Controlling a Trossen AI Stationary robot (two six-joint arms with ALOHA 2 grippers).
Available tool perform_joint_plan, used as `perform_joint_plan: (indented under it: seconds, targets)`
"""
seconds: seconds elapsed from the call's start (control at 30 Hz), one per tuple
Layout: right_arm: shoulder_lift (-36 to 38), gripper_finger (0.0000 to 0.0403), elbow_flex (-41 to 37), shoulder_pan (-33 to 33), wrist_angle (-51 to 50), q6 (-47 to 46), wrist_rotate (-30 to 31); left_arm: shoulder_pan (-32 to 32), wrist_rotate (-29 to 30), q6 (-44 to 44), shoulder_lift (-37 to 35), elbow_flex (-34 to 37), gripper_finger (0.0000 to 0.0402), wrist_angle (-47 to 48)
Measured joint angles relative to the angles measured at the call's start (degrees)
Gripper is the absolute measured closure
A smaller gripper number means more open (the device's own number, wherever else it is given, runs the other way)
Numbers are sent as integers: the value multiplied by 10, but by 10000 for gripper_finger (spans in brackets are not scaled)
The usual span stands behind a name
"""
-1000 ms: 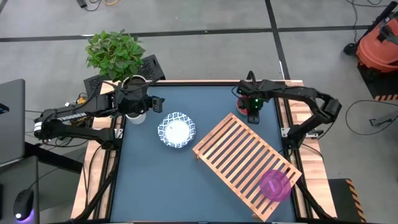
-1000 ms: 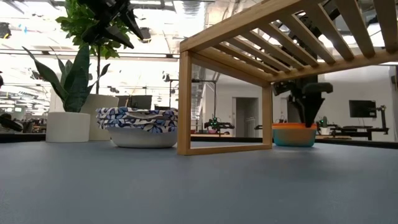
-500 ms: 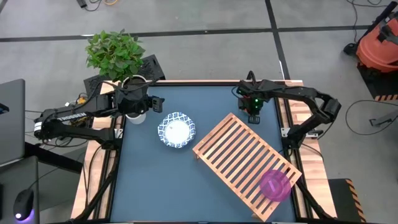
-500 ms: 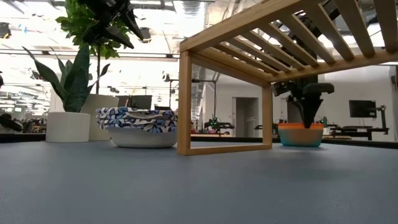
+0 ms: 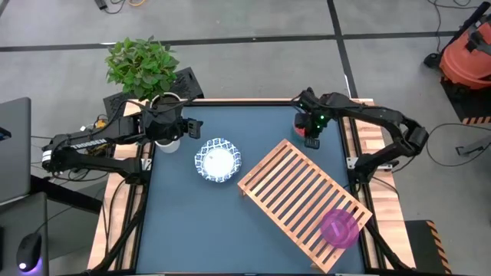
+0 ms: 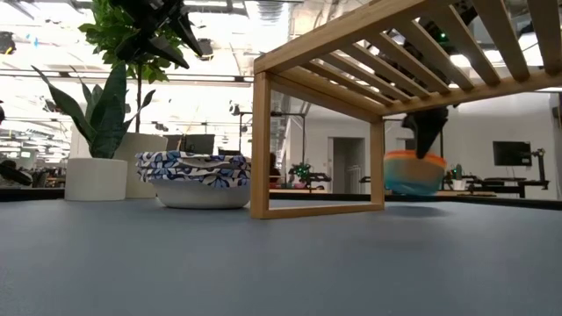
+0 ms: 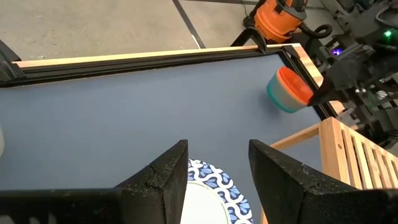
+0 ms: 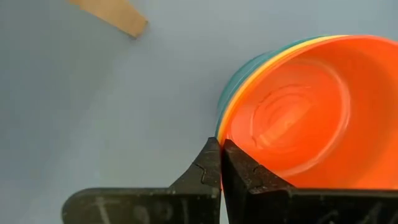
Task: Place and stack bowls onto a shelf
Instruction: Stack the small red bowl on top of the small purple bowl on the shelf
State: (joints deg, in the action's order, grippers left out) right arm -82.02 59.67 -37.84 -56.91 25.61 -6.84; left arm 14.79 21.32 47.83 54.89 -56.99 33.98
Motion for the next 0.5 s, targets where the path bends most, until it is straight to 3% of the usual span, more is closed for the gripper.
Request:
perform_joint_plan:
  seconds: [0.5]
  targets:
    - [4, 378, 0, -22, 6, -18, -54, 0, -1, -1, 0, 0, 248, 0]
